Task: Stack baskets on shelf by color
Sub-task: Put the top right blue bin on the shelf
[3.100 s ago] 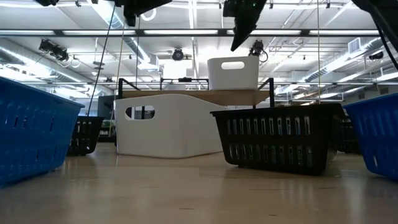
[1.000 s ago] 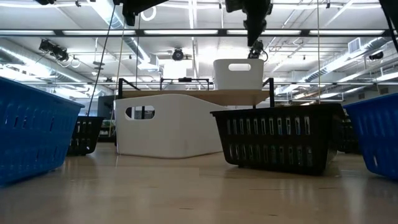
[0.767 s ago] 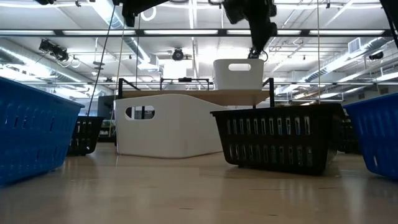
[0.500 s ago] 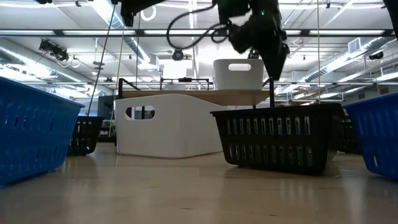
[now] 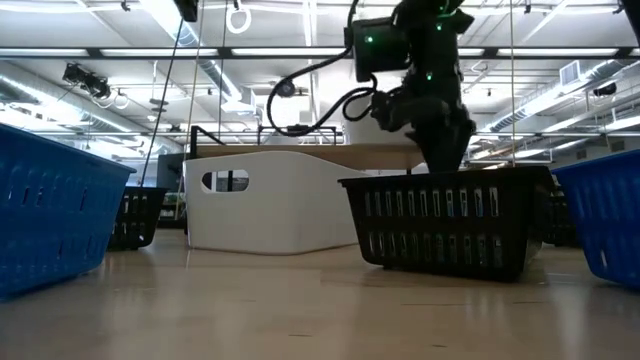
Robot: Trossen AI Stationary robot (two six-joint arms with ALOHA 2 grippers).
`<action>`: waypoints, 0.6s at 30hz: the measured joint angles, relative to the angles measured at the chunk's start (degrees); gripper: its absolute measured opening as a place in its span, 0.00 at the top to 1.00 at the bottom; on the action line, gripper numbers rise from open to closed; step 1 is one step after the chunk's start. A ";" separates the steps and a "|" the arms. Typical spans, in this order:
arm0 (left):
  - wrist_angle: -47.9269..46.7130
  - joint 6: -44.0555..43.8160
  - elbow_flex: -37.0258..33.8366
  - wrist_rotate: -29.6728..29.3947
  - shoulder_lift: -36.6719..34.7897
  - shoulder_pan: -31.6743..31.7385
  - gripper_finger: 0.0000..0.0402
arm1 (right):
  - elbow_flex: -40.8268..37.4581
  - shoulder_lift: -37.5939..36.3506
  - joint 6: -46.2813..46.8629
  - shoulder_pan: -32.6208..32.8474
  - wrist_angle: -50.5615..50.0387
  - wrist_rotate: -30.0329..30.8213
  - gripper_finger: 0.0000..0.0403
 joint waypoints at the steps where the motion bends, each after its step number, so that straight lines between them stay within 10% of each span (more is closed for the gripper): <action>1: 0.07 0.01 0.00 -0.02 -0.09 -0.37 0.57 | -0.82 0.00 0.13 0.00 1.73 0.39 0.55; 18: -0.92 -0.78 0.00 -0.04 0.15 -5.32 0.57 | -11.29 0.00 -3.33 -1.88 9.66 2.17 0.67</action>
